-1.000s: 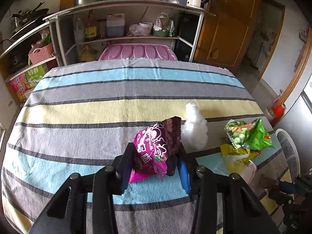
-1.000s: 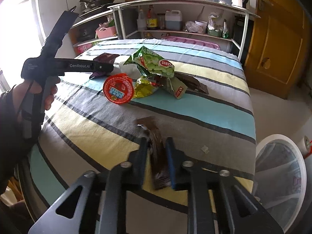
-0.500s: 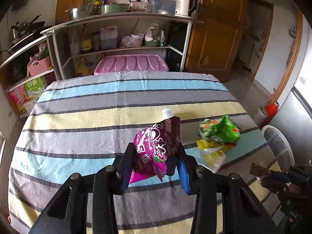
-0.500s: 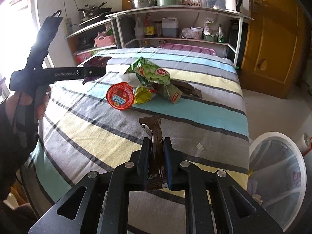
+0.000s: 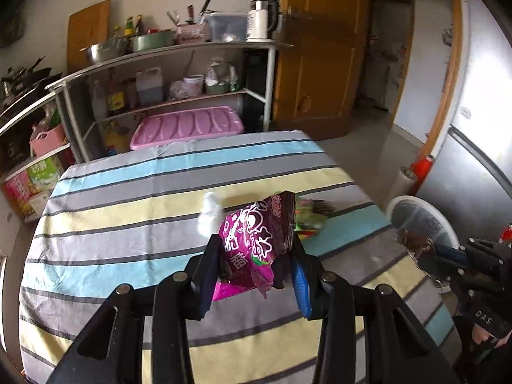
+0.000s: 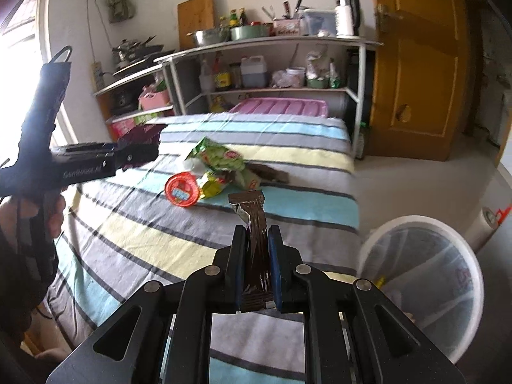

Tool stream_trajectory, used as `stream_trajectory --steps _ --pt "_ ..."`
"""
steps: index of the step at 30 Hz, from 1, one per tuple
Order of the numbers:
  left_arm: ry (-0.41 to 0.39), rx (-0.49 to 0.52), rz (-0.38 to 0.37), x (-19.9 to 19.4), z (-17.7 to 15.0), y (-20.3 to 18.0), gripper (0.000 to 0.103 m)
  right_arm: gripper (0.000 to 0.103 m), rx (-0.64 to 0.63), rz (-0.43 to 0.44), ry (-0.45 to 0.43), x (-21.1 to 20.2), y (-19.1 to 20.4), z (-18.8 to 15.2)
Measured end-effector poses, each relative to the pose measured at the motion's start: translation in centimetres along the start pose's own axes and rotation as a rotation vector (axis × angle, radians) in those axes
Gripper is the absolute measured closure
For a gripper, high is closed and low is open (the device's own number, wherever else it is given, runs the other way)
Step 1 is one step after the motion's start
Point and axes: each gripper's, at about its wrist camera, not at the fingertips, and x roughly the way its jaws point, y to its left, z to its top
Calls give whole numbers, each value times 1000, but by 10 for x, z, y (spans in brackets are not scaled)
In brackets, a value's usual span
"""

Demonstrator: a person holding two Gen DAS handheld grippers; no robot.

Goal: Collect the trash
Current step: 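Carry the pink bag and brown wrapper over the bin and release both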

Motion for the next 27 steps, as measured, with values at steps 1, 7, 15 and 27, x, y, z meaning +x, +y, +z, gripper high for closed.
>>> stream_trajectory --steps 1,7,15,27 --pt "-3 11 -9 -1 1 -6 61 88 6 -8 -9 -5 -3 0" --pt "-13 79 -71 -5 4 -48 61 88 51 -55 -48 -29 -21 -3" --pt "-14 144 -169 -2 11 -104 61 88 125 -158 -84 -63 -58 -12" --pt "51 249 -322 28 8 -203 60 88 264 -307 -56 -90 -127 -43"
